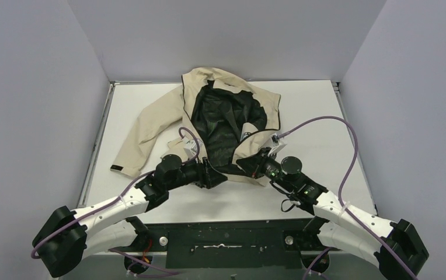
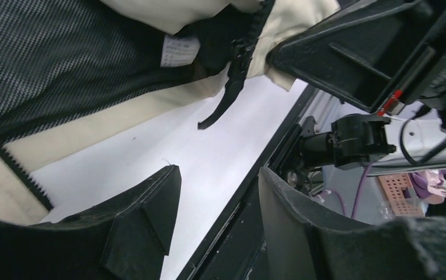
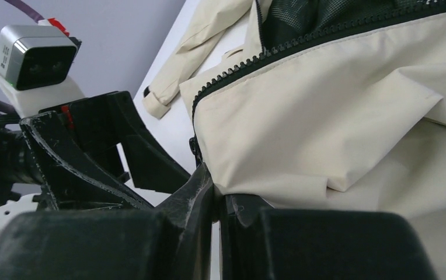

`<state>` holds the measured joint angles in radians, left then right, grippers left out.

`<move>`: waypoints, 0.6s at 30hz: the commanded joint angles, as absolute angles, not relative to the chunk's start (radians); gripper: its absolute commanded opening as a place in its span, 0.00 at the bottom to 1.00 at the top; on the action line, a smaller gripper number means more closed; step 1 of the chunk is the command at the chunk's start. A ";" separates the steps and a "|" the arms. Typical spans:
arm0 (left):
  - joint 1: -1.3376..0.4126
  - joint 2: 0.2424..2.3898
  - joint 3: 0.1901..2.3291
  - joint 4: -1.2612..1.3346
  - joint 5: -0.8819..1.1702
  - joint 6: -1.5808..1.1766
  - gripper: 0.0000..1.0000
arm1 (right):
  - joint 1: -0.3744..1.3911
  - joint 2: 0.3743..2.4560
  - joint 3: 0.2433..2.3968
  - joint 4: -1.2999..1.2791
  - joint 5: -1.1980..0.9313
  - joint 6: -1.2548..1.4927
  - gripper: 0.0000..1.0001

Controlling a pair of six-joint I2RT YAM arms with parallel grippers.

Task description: Zip up the jacket

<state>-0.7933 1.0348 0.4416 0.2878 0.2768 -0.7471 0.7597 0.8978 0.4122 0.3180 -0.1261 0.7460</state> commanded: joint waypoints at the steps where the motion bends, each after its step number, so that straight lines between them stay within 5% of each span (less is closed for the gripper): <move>1: -0.799 1.042 0.419 0.554 0.348 -0.759 0.53 | 0.736 0.858 0.405 0.471 -0.275 0.787 0.00; 18: -0.799 1.087 0.385 0.715 0.377 -0.744 0.55 | 0.721 0.835 0.379 0.558 -0.437 0.841 0.00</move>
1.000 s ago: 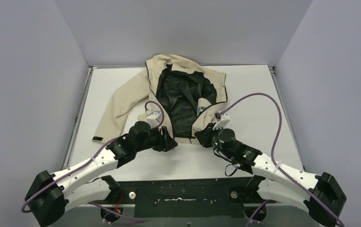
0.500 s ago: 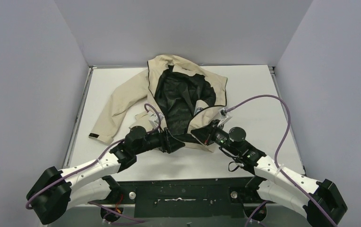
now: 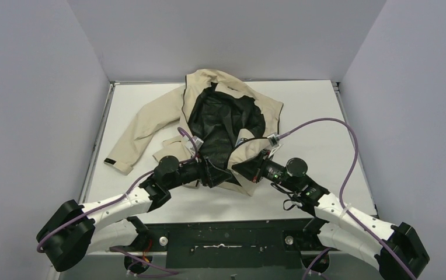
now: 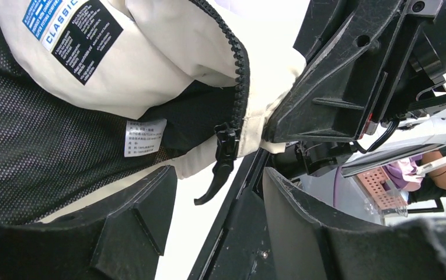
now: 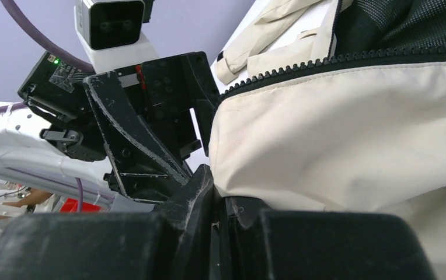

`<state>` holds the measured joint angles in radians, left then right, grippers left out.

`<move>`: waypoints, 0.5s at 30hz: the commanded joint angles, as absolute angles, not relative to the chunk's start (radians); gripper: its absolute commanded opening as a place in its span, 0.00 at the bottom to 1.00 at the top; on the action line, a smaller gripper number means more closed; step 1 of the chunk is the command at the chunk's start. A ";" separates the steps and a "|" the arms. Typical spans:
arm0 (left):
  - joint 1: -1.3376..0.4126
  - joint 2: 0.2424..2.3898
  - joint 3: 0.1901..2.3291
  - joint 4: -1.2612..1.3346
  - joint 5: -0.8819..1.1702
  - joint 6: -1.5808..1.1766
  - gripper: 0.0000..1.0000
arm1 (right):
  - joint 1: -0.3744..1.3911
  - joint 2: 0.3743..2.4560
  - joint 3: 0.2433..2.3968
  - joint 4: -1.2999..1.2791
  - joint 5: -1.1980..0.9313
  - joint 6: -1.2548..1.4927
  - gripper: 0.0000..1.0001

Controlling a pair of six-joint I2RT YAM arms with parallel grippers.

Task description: Zip up the jacket

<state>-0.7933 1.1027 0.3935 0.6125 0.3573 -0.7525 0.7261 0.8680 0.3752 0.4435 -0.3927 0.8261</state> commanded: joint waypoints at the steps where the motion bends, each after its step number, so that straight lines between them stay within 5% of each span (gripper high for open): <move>1: -0.799 1.077 0.380 0.715 0.376 -0.744 0.54 | 0.721 0.828 0.379 0.555 -0.437 0.842 0.00; 15: -0.799 1.050 0.341 0.808 0.440 -0.775 0.08 | 0.715 0.832 0.363 0.622 -0.457 0.886 0.00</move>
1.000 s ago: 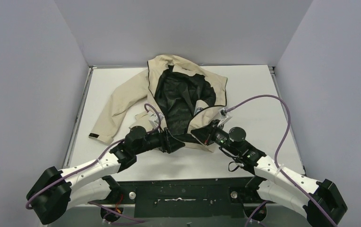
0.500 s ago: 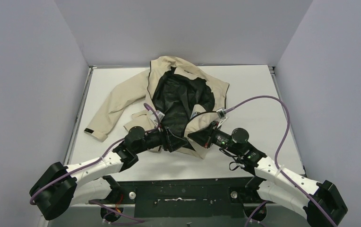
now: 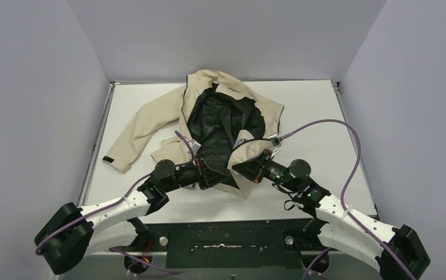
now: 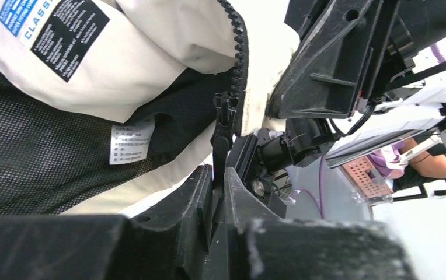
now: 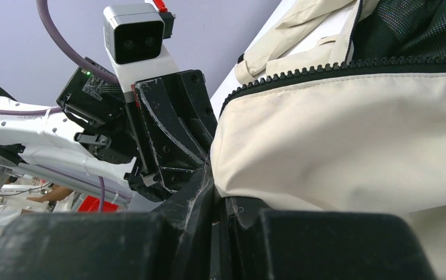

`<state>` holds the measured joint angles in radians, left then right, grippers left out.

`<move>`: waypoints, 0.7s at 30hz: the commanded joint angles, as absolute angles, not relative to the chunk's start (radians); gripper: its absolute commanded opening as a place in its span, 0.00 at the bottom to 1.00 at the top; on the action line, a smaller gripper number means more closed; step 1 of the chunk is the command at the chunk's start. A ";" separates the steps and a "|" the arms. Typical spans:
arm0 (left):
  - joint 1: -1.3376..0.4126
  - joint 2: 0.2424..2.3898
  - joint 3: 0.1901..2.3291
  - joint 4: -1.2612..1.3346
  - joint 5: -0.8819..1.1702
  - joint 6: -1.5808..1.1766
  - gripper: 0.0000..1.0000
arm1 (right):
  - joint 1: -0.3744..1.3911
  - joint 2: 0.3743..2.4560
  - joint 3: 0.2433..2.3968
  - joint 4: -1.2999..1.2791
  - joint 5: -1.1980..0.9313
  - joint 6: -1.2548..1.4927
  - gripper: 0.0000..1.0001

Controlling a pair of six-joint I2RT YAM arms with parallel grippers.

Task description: Zip up the jacket

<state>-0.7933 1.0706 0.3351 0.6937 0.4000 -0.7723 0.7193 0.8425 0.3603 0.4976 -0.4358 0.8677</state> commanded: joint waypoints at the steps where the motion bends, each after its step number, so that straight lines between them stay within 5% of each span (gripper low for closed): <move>1: -0.799 1.051 0.340 0.814 0.446 -0.775 0.05 | 0.713 0.829 0.361 0.626 -0.449 0.887 0.00; 21: -0.860 1.069 0.341 0.810 0.484 -0.748 0.00 | 0.708 0.768 0.393 0.672 -0.298 0.857 0.00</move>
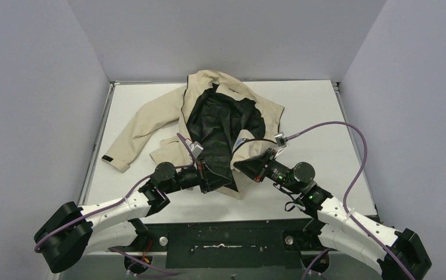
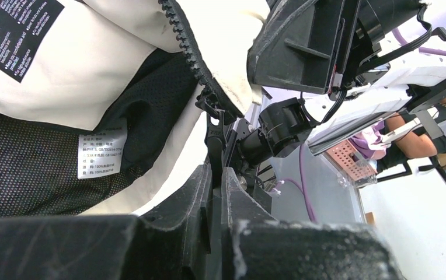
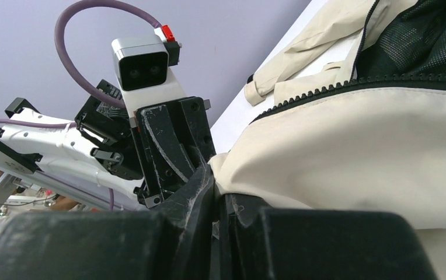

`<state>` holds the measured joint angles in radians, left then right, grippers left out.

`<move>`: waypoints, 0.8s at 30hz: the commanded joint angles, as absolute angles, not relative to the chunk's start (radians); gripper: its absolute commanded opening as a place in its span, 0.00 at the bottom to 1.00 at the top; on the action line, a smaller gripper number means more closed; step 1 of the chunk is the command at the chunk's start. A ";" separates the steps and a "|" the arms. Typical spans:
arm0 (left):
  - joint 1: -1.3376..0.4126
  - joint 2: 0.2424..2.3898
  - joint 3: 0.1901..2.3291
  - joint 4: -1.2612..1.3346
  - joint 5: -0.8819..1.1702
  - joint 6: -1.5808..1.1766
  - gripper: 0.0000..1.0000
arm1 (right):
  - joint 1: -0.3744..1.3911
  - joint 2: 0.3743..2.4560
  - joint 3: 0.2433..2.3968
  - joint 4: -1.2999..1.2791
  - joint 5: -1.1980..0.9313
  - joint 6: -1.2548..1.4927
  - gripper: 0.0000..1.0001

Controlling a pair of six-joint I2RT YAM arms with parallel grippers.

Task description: Zip up the jacket

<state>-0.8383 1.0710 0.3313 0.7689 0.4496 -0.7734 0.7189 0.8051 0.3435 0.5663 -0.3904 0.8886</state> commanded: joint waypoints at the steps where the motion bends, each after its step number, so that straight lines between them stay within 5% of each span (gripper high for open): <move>1: -0.861 1.068 0.342 0.810 0.486 -0.746 0.00 | 0.709 0.765 0.399 0.660 -0.292 0.850 0.00; 12: -0.872 1.056 0.343 0.779 0.485 -0.737 0.00 | 0.704 0.738 0.413 0.594 -0.265 0.808 0.00; 17: -0.871 1.004 0.352 0.688 0.425 -0.714 0.26 | 0.704 0.720 0.396 0.538 -0.317 0.796 0.00; 24: -0.867 0.880 0.388 0.498 0.342 -0.662 0.42 | 0.701 0.655 0.378 0.367 -0.409 0.727 0.00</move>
<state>-0.8661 0.9531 0.3317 0.5903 0.3920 -0.7124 0.7059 0.7033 0.3439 0.4168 -0.3496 0.7956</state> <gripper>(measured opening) 0.402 0.050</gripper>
